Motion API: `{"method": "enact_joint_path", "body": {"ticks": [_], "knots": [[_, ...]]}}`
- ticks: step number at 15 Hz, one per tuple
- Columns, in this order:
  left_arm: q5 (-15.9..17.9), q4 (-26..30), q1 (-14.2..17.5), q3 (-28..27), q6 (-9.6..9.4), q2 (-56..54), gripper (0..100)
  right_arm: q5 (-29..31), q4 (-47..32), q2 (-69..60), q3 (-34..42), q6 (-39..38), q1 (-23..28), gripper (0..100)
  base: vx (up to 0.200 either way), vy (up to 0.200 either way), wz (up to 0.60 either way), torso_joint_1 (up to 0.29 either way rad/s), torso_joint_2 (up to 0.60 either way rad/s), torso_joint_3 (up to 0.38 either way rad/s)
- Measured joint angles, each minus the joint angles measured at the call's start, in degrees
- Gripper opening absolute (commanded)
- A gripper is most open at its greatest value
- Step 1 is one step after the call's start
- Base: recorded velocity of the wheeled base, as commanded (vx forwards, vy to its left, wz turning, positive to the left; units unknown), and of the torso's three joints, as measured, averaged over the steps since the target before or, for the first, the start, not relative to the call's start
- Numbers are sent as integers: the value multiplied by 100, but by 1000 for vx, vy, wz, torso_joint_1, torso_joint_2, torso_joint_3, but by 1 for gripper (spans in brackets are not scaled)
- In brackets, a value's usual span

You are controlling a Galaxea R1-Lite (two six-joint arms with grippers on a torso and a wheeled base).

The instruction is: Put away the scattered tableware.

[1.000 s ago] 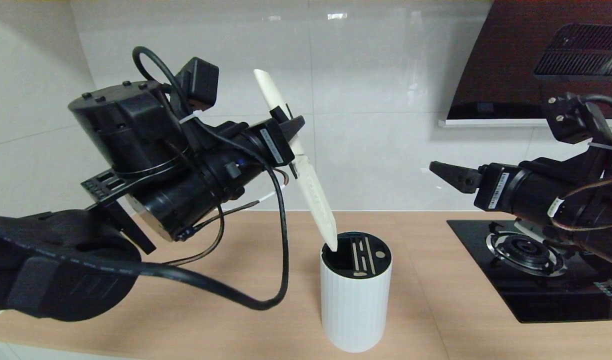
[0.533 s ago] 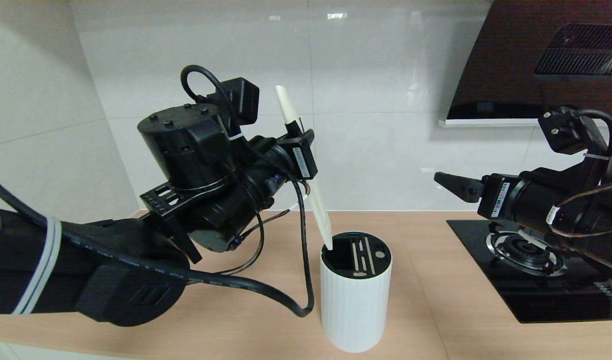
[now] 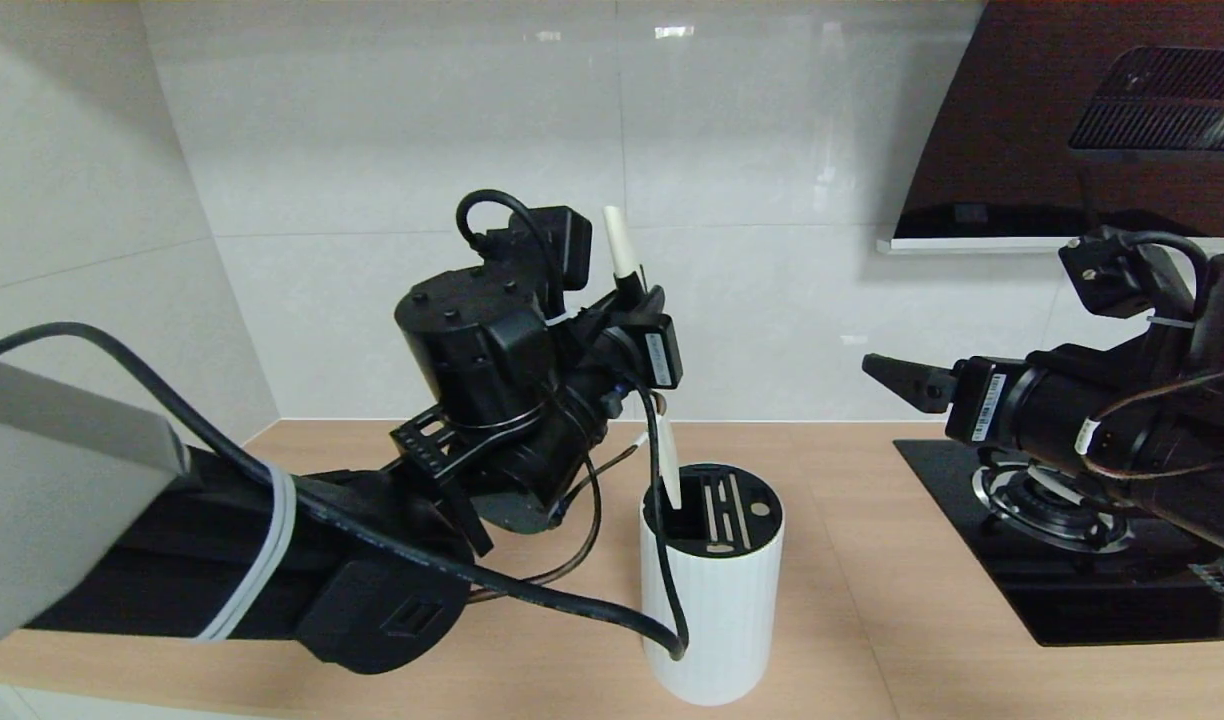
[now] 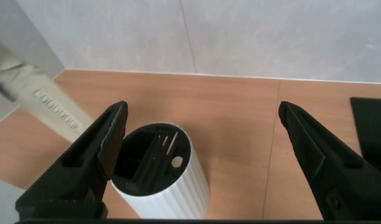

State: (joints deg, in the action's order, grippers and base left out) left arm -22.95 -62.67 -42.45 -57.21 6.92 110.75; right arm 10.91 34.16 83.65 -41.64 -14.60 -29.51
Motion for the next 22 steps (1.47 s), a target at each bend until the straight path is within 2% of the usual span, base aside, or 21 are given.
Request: {"method": "enact_joint_path", "body": {"ticks": [7, 10, 16, 18, 22], "knots": [[-213, -169, -96, -133, 27, 639, 0, 15, 0, 28, 0, 10, -44, 100, 0, 0, 0, 0, 0, 0], [-211, -358, -96, -177, 38, 811, 0, 12, 0, 37, 22, 10, -50, 100, 0, 0, 0, 0, 0, 0], [-228, -369, -143, -180, 40, 1069, 0, 15, 0, 41, 39, 29, -119, 100, 0, 0, 0, 0, 0, 0], [-375, -378, -165, -179, 44, 1185, 0, 15, 0, 41, 41, 32, -119, 100, 0, 0, 0, 0, 0, 0], [-485, -369, -269, -148, 161, 1421, 0, 17, 0, 44, 41, 29, -122, 100, 0, 0, 0, 0, 0, 0]]}}
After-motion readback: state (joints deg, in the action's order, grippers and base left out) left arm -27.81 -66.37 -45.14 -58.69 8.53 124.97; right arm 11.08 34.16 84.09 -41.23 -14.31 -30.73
